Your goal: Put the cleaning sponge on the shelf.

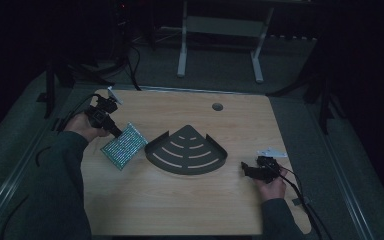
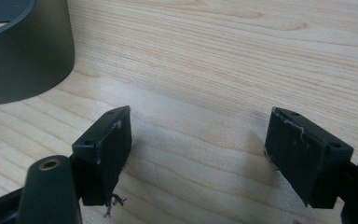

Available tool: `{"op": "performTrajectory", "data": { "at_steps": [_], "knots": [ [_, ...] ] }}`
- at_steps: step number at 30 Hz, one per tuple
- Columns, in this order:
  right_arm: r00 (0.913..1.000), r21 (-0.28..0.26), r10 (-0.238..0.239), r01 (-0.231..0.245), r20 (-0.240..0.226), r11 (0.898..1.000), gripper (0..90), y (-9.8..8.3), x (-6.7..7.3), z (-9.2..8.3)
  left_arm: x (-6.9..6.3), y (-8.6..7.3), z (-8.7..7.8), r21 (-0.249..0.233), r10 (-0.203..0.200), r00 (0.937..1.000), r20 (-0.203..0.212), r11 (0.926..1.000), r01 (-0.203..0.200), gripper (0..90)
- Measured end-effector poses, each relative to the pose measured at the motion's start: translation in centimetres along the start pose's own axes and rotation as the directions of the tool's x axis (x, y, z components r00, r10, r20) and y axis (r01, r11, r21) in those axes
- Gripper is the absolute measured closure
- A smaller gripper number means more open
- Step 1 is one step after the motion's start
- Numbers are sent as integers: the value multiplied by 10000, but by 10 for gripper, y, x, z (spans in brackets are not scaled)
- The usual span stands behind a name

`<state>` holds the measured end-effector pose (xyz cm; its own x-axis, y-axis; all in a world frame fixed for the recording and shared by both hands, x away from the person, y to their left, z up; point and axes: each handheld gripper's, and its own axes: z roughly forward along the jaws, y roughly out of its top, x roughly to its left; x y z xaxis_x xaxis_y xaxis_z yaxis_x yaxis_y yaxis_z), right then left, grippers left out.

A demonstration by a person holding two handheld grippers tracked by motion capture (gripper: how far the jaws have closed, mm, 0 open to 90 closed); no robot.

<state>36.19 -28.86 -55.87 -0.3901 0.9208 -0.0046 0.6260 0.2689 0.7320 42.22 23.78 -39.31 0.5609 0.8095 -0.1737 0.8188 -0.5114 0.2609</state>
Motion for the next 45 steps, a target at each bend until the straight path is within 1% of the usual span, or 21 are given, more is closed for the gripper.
{"op": "performTrajectory", "data": {
  "at_steps": [2,4,10,15,18,22,23,28,32,34,36,39,41,43,45],
  "knots": [
    [10000,-2,-2,2,-4,10000,223,0,0,0,-2,3,-1,-85,3,10000,-8,10000,-4,900],
    [10000,-5,-11,11,0,10000,223,0,0,0,-3,6,-1,-53,58,10000,-48,10000,-59,900],
    [10000,1,-9,9,0,10000,223,0,0,0,-7,14,-2,-219,155,9999,21,9996,-155,900],
    [10000,4,-2,2,0,10000,223,0,0,0,-12,22,-2,-344,294,9996,58,9990,-291,900],
    [10000,7,-1,1,-4,10000,223,0,0,0,-14,25,0,-390,288,9996,29,9988,-287,900],
    [10000,7,0,0,-4,10000,223,0,0,0,-16,29,5,-334,393,9992,63,9987,-391,900],
    [10000,6,1,-1,-4,10000,223,0,0,0,-17,30,6,-363,347,9994,48,9987,-345,900],
    [10000,7,-2,2,-5,10000,223,0,0,0,-21,36,11,-272,380,9993,-29,9989,-380,900],
    [10000,6,-2,2,-4,10000,222,0,0,0,-23,40,14,-205,466,9989,-36,9987,-467,900],
    [10000,7,-4,4,-6,10000,222,0,0,0,-26,43,16,-221,573,9983,-107,9981,-575,900],
    [10000,7,-2,2,-9,10000,222,0,0,0,-28,46,17,-81,639,9978,-180,9979,-640,900],
    [10000,5,-4,4,-10,10000,222,0,0,0,-30,49,17,-62,665,9976,-184,9978,-666,900],
    [10000,5,1,-1,-10,10000,222,0,0,0,-35,54,16,-26,810,9965,-218,9967,-811,900],
    [10000,2,0,0,-12,10000,222,0,0,0,-36,57,16,-76,830,9963,-203,9965,-832,900],
    [10000,5,-4,4,-17,10000,222,0,0,0,-38,59,18,8,878,9958,-254,9961,-878,900]
  ]
}}
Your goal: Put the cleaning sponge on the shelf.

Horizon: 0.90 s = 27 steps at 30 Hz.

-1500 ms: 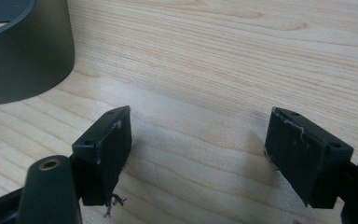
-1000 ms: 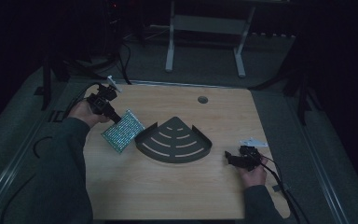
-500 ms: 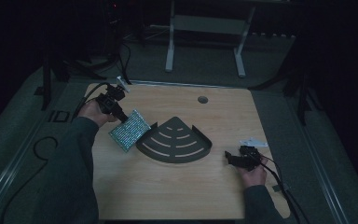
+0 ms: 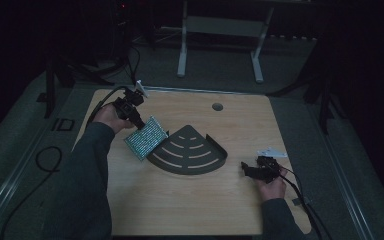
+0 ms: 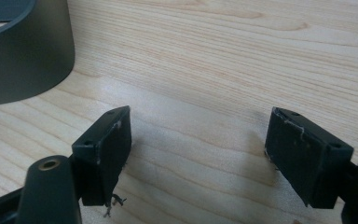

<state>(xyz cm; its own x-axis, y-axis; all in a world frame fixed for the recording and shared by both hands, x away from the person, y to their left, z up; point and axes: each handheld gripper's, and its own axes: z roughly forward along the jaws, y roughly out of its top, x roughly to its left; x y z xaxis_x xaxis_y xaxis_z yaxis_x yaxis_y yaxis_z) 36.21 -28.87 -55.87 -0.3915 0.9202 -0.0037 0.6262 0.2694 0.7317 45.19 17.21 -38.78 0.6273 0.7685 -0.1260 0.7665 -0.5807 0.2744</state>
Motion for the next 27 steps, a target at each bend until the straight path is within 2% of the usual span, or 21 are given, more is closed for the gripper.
{"op": "performTrajectory", "data": {
  "at_steps": [11,18,27],
  "knots": [
    [10000,-2,2,-2,-2,10000,222,0,0,0,-9,15,12,217,241,9994,-242,9995,-236,899],
    [10000,-3,-6,6,-7,10000,222,0,0,0,-16,24,20,302,326,9980,-551,9991,-309,900],
    [10000,-1,-9,9,-9,10000,221,0,0,0,-21,32,26,397,499,9977,-465,9981,-481,899]
  ]
}}
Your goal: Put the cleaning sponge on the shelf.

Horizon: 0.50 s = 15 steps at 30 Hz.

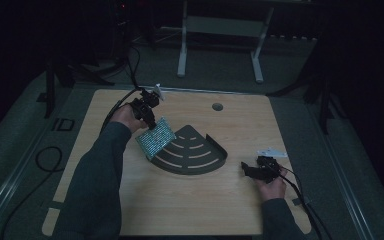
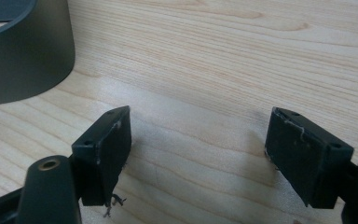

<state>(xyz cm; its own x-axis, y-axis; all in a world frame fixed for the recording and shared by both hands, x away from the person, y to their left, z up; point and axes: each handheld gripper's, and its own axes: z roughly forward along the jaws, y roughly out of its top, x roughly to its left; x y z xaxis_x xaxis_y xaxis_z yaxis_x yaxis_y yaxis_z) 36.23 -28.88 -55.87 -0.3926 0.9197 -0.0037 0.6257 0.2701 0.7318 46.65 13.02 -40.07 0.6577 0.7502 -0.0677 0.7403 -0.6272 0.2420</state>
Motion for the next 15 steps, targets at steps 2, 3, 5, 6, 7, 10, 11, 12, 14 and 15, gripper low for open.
{"op": "performTrajectory", "data": {
  "at_steps": [2,3,5,6,7,10,11,12,14,15],
  "knots": [
    [10000,-5,-3,3,-1,10000,221,0,0,0,-1,2,1,0,5,10000,-15,10000,-5,899],
    [10000,-3,-5,5,-4,10000,221,0,0,0,-2,2,2,7,13,10000,3,10000,-13,899],
    [10000,-6,-7,7,-5,10000,221,0,0,0,-3,4,4,4,69,10000,-52,10000,-69,899],
    [10000,-8,-7,7,-6,10000,221,0,0,0,-3,4,5,-43,48,9999,-154,10000,-49,899],
    [10000,-4,-7,7,-5,10000,221,0,0,0,-3,5,6,-38,33,9998,-179,10000,-33,900],
    [10000,-2,-11,11,-9,10000,221,0,0,0,-4,6,8,-28,70,9997,-235,10000,-71,899],
    [10000,1,-17,17,-13,10000,221,0,0,0,-5,7,9,-24,102,9997,-240,9999,-102,899],
    [10000,2,-19,19,-13,10000,221,0,0,0,-6,7,9,-40,115,9995,-288,9999,-116,899],
    [10000,2,-23,23,-16,10000,221,0,0,0,-7,8,11,-32,138,9995,-289,9999,-139,900],
    [10000,4,-23,23,-16,10000,221,0,0,0,-8,9,12,-20,192,9994,-297,9998,-193,899]
  ]
}}
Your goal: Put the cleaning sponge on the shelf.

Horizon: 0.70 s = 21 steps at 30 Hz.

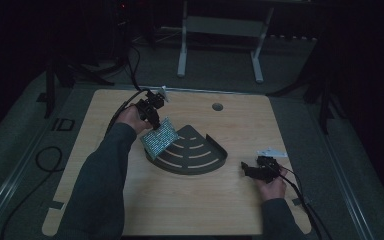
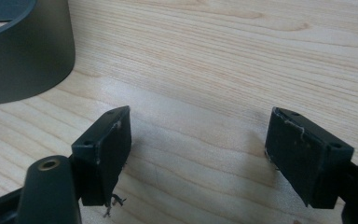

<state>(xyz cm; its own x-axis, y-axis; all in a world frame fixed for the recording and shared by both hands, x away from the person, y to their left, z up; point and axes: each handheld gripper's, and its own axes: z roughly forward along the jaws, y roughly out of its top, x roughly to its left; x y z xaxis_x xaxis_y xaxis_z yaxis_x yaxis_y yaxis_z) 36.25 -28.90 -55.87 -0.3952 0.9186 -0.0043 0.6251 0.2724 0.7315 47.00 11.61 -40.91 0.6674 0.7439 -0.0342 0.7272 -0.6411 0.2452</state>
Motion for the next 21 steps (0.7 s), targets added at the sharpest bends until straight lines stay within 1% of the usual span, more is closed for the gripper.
{"op": "performTrajectory", "data": {
  "at_steps": [5,7,10,12,15,21],
  "knots": [
    [10000,1,-7,7,-11,10000,220,0,0,0,-2,2,2,47,20,10000,21,10000,-20,899],
    [10000,-3,-11,11,-19,10000,220,0,0,0,-3,5,4,64,5,9999,117,10000,-6,899],
    [10000,-2,-32,32,-28,10000,219,0,0,0,-5,8,5,-55,26,9998,196,10000,-25,899],
    [10000,2,-27,27,-32,10000,219,0,0,0,-6,11,6,-133,31,9998,190,9999,-29,899],
    [10000,0,-34,34,-34,10000,219,0,-1,0,-9,14,8,-122,116,9997,192,9999,-114,900],
    [10000,2,-30,30,-31,10000,219,0,0,0,-11,17,13,-148,114,9998,146,9998,-112,899]
  ]
}}
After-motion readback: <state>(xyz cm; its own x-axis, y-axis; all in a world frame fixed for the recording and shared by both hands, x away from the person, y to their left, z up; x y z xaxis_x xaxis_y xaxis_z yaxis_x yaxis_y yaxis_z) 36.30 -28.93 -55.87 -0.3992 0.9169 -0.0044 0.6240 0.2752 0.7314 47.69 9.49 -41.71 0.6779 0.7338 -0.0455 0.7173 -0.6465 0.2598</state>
